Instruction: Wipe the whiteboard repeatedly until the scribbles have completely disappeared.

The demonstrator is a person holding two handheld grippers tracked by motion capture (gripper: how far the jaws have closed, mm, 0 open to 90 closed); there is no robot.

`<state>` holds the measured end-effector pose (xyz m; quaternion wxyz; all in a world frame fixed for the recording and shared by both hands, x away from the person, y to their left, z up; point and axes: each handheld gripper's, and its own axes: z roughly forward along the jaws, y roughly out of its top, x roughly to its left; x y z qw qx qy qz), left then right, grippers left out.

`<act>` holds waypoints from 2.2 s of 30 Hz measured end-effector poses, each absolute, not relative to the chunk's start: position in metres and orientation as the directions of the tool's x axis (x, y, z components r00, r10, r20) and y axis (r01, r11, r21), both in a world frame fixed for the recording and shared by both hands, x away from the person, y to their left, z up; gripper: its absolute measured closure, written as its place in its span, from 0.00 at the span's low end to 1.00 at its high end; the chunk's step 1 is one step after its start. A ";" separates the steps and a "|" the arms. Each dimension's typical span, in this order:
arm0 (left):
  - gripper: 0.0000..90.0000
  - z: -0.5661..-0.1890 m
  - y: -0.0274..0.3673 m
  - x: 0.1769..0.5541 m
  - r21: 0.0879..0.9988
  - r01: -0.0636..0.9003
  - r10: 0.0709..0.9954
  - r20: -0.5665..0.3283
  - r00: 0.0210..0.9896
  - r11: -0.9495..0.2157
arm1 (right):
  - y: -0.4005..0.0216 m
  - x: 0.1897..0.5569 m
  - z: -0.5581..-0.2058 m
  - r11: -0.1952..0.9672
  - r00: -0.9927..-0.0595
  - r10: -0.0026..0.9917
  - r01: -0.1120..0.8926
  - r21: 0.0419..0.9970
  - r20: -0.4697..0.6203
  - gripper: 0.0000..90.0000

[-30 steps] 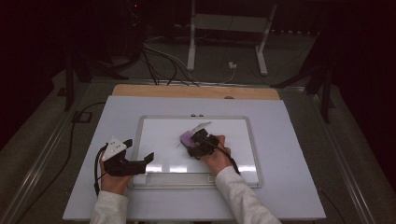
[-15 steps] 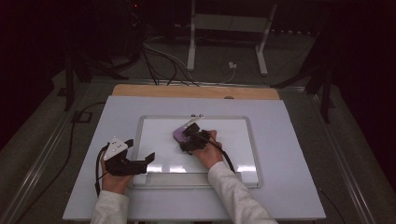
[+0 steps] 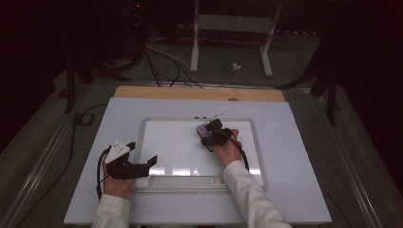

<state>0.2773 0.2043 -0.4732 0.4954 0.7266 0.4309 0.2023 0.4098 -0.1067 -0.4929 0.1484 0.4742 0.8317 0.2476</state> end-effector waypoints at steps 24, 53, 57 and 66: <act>0.01 -0.473 0.206 0.277 0.896 0.425 0.830 -0.135 0.541 -0.130 | -0.084 0.386 -0.495 0.480 -0.582 0.813 0.657 0.581 -0.014 0.46; 0.01 -0.476 0.199 0.280 0.889 0.431 0.823 -0.128 0.553 -0.152 | -0.137 0.354 -0.492 0.624 -0.746 0.666 0.547 0.558 -0.013 0.44; 0.01 -0.476 0.196 0.281 0.888 0.434 0.822 -0.130 0.554 -0.152 | -0.150 0.349 -0.495 0.634 -0.739 0.672 0.538 0.555 -0.050 0.28; 0.01 -0.476 0.196 0.281 0.888 0.433 0.818 -0.130 0.560 -0.156 | -0.180 0.346 -0.493 0.611 -0.727 0.685 0.532 0.586 -0.053 0.32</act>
